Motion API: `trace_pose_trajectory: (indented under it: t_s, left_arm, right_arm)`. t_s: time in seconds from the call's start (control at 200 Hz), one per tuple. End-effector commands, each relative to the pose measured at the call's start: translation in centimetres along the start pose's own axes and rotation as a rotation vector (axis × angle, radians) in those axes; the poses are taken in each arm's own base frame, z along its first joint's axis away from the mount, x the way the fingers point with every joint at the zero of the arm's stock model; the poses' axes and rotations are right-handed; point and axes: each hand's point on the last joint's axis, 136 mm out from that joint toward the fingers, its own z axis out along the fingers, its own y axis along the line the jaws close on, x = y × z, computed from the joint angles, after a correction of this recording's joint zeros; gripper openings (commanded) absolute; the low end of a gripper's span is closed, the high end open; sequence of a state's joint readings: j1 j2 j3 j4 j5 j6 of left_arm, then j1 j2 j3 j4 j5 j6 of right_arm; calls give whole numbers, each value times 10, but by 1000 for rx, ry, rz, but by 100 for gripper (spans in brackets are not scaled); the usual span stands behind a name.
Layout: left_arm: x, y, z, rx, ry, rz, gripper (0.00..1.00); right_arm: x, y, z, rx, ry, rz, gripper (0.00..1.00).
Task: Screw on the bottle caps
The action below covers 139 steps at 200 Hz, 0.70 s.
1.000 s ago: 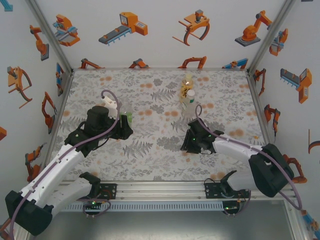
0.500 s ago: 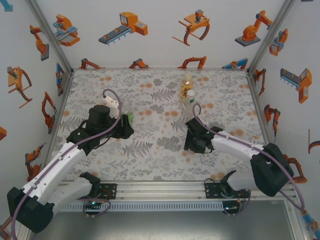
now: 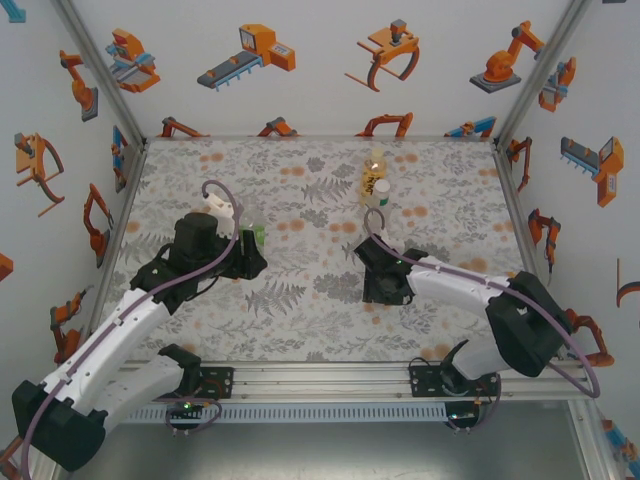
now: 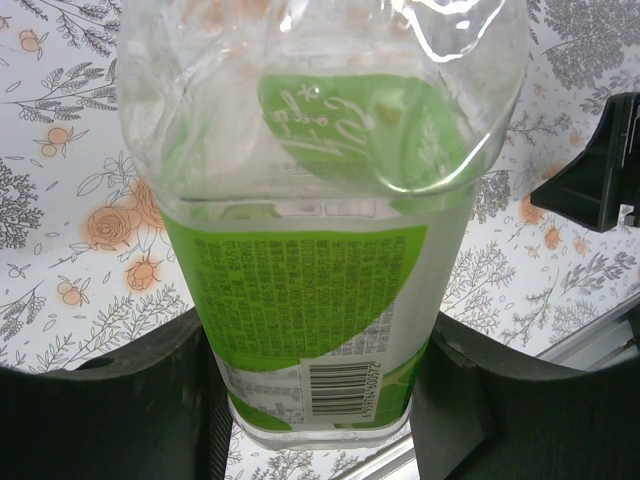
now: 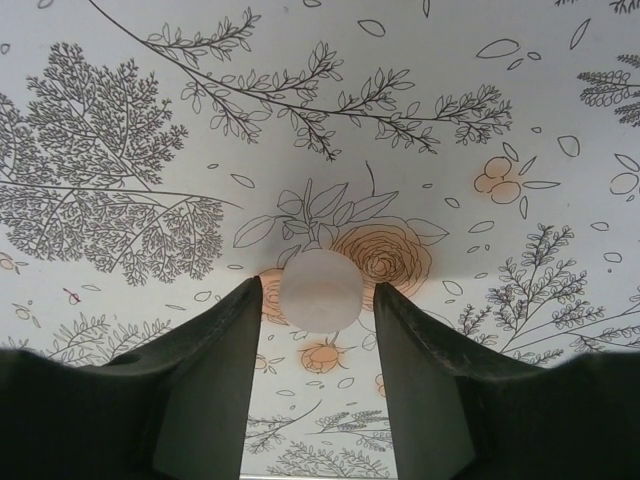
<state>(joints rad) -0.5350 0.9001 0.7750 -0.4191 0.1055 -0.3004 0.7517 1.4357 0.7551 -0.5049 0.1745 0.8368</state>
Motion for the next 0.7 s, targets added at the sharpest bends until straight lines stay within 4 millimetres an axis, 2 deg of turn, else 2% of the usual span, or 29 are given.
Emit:
trace_pose_trajectory:
  t_s: [0.0,0.516,0.606,0.691]
  left_arm:
    - [1,1,-2,4,-13,-14,0]
    - [2,2,-1,5,-10,-22,0]
    - [0,-1,-3,20,-15,6,0]
    - [-2,-10,-5,65,-16,68,0]
  right_arm:
    - [2,0,2,14,3,-22,44]
    - [4,2,6,20,20,-35,34]
    - [-2,6,-5,9,8,-58,30]
    - [-16,15,-25,-33,-35,-98,25]
